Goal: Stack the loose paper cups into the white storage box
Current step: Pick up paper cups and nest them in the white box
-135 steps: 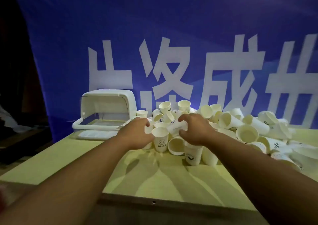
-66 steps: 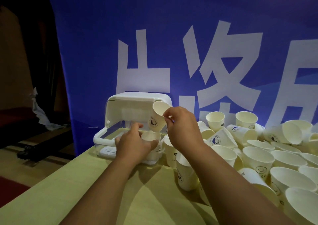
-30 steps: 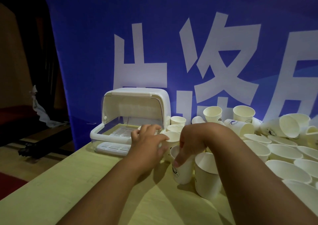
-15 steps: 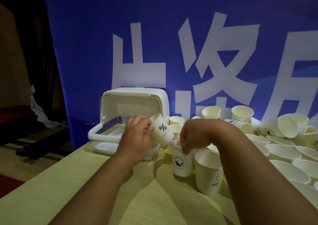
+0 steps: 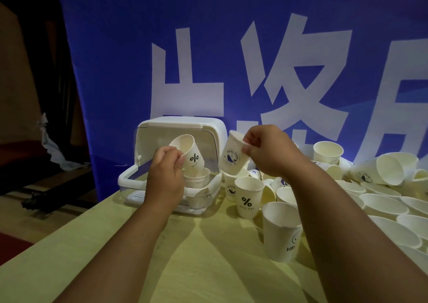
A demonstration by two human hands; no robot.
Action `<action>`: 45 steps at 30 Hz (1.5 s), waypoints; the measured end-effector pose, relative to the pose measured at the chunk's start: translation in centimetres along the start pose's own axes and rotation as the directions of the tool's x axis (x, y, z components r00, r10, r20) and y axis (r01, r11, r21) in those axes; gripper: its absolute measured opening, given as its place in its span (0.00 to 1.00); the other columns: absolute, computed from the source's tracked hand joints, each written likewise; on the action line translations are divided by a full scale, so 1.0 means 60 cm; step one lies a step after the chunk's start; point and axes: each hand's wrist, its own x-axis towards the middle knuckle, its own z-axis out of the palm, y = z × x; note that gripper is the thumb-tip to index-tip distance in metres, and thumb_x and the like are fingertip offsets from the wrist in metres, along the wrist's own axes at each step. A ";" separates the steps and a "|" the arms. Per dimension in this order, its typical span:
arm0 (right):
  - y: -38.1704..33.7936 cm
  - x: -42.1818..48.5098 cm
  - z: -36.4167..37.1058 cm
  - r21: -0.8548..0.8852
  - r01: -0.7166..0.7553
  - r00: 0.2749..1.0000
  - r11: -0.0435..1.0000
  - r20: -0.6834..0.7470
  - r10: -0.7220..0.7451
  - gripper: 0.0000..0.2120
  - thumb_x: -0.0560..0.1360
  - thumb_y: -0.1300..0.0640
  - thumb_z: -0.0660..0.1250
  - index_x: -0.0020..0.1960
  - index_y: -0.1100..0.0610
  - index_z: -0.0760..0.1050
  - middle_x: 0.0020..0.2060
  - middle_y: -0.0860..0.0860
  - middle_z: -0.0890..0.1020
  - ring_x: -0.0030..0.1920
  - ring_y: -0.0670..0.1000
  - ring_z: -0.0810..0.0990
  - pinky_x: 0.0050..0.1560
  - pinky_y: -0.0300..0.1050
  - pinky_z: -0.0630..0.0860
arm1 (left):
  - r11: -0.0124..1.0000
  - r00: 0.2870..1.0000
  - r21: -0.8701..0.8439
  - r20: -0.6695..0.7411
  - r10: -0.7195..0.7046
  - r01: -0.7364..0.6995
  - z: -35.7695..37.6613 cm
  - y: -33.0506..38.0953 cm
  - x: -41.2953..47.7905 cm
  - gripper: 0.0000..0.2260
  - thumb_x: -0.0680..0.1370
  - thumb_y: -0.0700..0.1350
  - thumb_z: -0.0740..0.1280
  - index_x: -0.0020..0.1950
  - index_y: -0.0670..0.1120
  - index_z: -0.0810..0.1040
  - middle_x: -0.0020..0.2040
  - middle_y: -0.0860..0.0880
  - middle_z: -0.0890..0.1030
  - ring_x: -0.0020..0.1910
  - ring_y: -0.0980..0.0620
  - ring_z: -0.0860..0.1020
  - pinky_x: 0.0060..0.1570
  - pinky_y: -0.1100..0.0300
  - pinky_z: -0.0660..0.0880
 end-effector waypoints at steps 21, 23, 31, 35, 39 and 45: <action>-0.025 -0.002 0.078 -0.134 0.160 0.966 0.978 -0.184 -0.183 0.09 0.81 0.61 0.65 0.57 0.57 0.83 0.53 0.52 0.80 0.49 0.51 0.77 0.44 0.39 0.72 | 0.959 0.892 0.000 0.366 -0.265 0.284 -0.007 0.010 -0.011 0.28 0.77 0.52 0.74 0.73 0.56 0.66 0.64 0.58 0.76 0.62 0.54 0.75 0.59 0.55 0.73; -0.030 -0.005 0.090 -0.178 0.180 0.974 0.967 -0.107 -0.201 0.10 0.80 0.64 0.66 0.58 0.57 0.82 0.54 0.53 0.79 0.51 0.53 0.78 0.49 0.43 0.76 | 0.950 0.885 -0.044 0.378 -0.271 0.310 -0.014 0.007 -0.011 0.34 0.75 0.50 0.76 0.76 0.58 0.63 0.65 0.59 0.75 0.62 0.55 0.74 0.61 0.54 0.73; -0.025 -0.014 0.131 -0.167 0.219 0.974 0.961 0.089 -0.207 0.25 0.77 0.69 0.67 0.71 0.52 0.74 0.66 0.52 0.76 0.61 0.54 0.77 0.60 0.46 0.75 | 0.953 0.924 0.025 0.238 -0.299 0.302 -0.049 0.004 -0.009 0.11 0.75 0.39 0.73 0.53 0.52 0.77 0.45 0.51 0.80 0.45 0.51 0.78 0.44 0.57 0.77; -0.019 -0.015 0.127 -0.101 0.226 0.972 0.969 0.090 -0.217 0.32 0.77 0.71 0.66 0.76 0.49 0.67 0.72 0.50 0.72 0.67 0.51 0.74 0.67 0.46 0.71 | 0.954 0.916 0.057 0.267 -0.299 0.295 -0.057 0.007 -0.014 0.06 0.75 0.40 0.71 0.42 0.50 0.80 0.36 0.49 0.80 0.37 0.51 0.77 0.40 0.52 0.77; -0.002 -0.003 0.118 -0.166 0.194 0.980 0.967 0.083 -0.182 0.25 0.79 0.66 0.64 0.72 0.47 0.72 0.67 0.51 0.75 0.63 0.53 0.77 0.63 0.46 0.74 | 0.957 0.905 0.090 0.311 -0.289 0.274 -0.050 0.016 -0.021 0.07 0.75 0.42 0.71 0.38 0.51 0.79 0.34 0.51 0.79 0.35 0.52 0.76 0.41 0.49 0.79; 0.047 0.014 0.075 -0.410 -0.007 0.992 0.912 0.111 0.058 0.11 0.75 0.55 0.74 0.57 0.50 0.83 0.53 0.50 0.84 0.50 0.52 0.82 0.55 0.49 0.81 | 0.974 0.898 0.092 0.379 -0.225 0.205 -0.025 0.040 -0.036 0.06 0.74 0.45 0.72 0.37 0.53 0.79 0.30 0.55 0.77 0.31 0.55 0.74 0.38 0.50 0.78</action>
